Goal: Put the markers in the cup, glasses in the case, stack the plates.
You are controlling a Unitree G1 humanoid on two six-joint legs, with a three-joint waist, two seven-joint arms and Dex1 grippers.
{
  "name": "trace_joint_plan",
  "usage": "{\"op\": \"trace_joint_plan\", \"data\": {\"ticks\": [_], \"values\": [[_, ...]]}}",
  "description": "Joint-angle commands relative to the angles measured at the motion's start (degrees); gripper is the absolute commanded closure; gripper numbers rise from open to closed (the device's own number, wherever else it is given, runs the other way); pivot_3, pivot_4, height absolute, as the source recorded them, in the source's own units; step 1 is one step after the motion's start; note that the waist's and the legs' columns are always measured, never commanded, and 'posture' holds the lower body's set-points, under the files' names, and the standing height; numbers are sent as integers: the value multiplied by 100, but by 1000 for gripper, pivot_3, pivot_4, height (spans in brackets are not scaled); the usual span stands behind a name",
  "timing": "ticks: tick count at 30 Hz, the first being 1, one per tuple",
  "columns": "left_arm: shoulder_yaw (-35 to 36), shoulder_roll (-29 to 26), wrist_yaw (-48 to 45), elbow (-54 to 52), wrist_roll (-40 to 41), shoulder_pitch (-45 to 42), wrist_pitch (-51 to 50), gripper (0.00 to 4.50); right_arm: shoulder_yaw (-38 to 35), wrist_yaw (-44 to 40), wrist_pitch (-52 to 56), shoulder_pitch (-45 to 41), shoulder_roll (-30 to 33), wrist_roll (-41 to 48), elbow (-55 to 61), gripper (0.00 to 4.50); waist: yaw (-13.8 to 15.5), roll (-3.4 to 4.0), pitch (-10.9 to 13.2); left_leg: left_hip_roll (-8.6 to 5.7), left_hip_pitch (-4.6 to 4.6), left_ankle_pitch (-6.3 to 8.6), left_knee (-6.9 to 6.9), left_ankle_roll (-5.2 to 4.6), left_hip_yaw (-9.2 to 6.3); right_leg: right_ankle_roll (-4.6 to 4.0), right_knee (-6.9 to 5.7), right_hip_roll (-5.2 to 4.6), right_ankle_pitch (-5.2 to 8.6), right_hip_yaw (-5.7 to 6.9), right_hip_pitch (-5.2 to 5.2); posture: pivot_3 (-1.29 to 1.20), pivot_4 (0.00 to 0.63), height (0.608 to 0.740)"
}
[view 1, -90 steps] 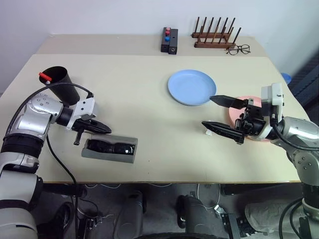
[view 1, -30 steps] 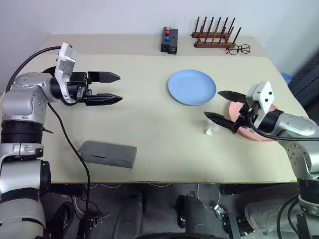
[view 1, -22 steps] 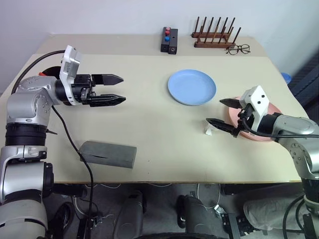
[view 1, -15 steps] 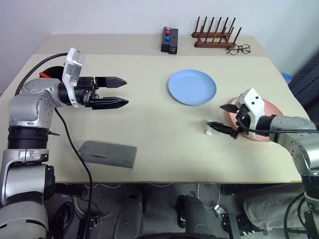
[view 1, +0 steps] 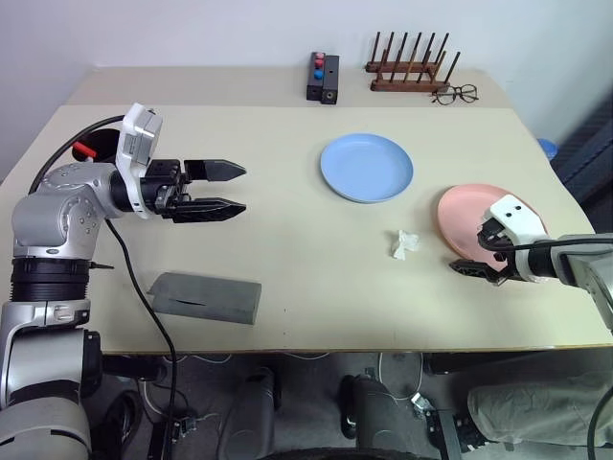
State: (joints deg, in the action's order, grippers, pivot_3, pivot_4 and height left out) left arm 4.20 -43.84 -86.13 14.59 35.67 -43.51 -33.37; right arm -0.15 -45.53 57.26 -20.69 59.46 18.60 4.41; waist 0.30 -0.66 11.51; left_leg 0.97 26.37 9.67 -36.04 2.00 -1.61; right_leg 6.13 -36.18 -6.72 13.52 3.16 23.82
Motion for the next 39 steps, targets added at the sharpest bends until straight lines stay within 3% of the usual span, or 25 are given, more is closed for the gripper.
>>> {"op": "trace_joint_plan", "data": {"ticks": [1, 7, 8, 14, 22, 33, 39], "values": [[147, -106, -40, -144, 49, -40, 49, 0, 131, 109, 52, -101, -14, -186, 0, 1405, 10, 0, 0, 0, 0, 0, 0, 0, 0, 0, 0, 0, 0, 0, 0, 0, 150, 740], [146, -112, -28, -158, 31, -25, 74, 0, 281, 151, 10, -116, -24, -323, -86, 4262, 14, -4, -2, 0, -1, 0, 0, 0, 0, 0, 2, 0, 0, 1, -2, 0, 150, 740], [144, -110, -18, -151, 10, -23, 108, 0, 303, 153, -25, -127, -26, -352, -111, 4462, 13, -4, -2, 0, -2, 0, -1, 0, 0, 0, 2, 0, 0, 1, -3, 0, 150, 740], [190, -74, 67, -84, -18, -26, 208, 0, 129, 374, -530, -548, -157, -605, -264, 4462, 25, -4, -2, -1, 0, 0, -4, 0, 0, -1, 3, -1, 0, 0, -4, 0, 150, 740], [573, -122, 693, 499, -258, -114, 866, 0, -66, 776, -1887, -1365, -1034, -726, -402, 4462, -60, -2, 0, 0, 5, 0, 8, 0, 1, 20, -1, 1, -12, 0, 11, 0, 150, 740], [892, -2, 1449, -94, -239, 509, 992, 0, 757, 706, -3120, -2202, -2273, -1225, -850, 4462, -106, -1, 0, 0, 4, -1, 9, 1, 1, 22, -5, 3, -13, -1, 11, 0, 150, 740], [961, -109, 1592, -407, -186, 804, 873, 0, 1647, 641, -4161, -2502, -2684, -2137, -1689, 4462, -114, 1, 1, -1, 3, -1, 12, 1, 1, 22, -4, 3, -13, -1, 12, 0, 150, 740]]}}
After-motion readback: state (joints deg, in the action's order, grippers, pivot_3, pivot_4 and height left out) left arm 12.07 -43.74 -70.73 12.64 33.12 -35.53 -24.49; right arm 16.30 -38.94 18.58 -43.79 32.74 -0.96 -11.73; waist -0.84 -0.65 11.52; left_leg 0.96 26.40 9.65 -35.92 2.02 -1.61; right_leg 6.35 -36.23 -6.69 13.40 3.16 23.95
